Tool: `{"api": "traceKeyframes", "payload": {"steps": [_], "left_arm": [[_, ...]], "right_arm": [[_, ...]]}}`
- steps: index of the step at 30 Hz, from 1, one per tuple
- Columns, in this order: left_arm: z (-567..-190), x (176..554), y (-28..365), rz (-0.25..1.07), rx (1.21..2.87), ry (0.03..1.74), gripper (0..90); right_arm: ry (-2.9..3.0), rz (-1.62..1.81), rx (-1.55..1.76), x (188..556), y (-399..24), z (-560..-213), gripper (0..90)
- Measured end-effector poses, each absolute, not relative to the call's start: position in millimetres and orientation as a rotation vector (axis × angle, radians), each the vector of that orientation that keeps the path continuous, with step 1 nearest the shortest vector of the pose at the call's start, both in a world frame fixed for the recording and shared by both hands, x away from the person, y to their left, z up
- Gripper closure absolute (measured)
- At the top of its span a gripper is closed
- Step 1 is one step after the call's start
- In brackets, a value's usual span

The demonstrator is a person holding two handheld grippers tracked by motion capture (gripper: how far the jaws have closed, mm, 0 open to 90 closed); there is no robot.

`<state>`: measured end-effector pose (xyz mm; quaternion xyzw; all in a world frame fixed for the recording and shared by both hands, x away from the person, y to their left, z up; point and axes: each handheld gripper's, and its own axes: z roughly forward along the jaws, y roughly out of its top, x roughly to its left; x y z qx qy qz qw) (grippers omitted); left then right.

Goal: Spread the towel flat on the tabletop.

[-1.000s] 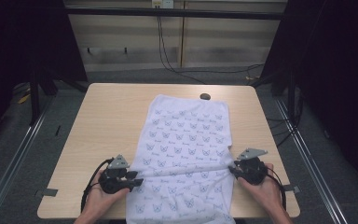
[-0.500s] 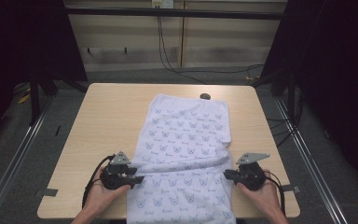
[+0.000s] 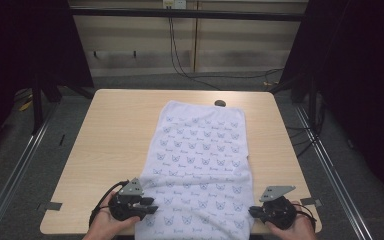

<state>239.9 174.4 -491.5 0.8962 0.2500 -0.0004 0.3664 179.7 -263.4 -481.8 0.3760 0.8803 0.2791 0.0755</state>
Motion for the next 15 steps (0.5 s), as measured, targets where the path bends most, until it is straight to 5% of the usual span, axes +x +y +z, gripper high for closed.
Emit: {"api": "traceKeyframes", "payload": {"steps": [6,10,15], "left_arm": [[-491.5,223.7,194.5,-0.060,2.278,0.685,70.6],[-490.0,215.1,193.1,-0.075,2.304,0.623,65.2],[-476.1,233.5,190.9,-0.102,2.246,0.603,58.3]], "right_arm": [[2.593,0.846,1.149,184.5,-266.4,-483.8,86.8],[2.672,0.821,1.091,174.7,-259.3,-480.8,86.4],[2.626,0.924,1.127,179.1,-255.2,-473.9,71.8]]}}
